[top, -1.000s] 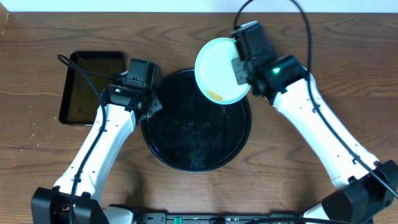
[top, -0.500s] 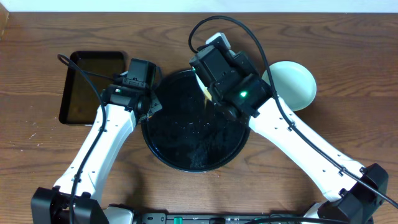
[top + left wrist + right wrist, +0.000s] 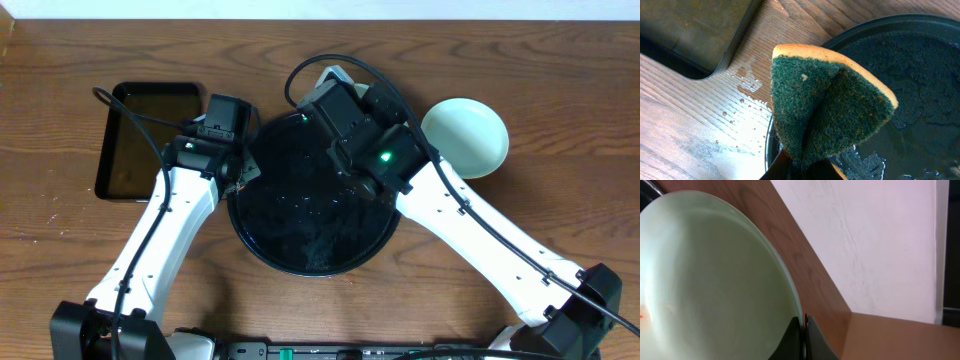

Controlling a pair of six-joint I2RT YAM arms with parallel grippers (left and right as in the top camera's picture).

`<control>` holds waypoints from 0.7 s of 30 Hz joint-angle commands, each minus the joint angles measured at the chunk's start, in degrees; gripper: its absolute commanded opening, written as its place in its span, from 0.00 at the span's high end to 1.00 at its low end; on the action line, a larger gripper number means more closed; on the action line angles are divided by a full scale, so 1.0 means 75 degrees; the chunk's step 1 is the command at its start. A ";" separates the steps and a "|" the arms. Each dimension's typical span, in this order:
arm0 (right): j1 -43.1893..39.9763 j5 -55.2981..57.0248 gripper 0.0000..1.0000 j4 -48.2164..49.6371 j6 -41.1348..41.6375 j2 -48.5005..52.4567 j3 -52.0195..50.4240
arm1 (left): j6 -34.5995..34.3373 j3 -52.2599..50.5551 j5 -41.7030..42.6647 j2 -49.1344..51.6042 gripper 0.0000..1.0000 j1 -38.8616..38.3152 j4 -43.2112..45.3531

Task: Clean dirty plates on tray and stack at the side
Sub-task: 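Carry the blue plate right and set it on the plate stack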

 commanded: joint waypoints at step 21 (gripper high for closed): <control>-0.0373 -0.1209 0.99 -0.0181 0.0463 -0.0052 -0.0015 | 0.0055 -0.0061 -0.0125 0.0044 0.92 -0.0009 0.0009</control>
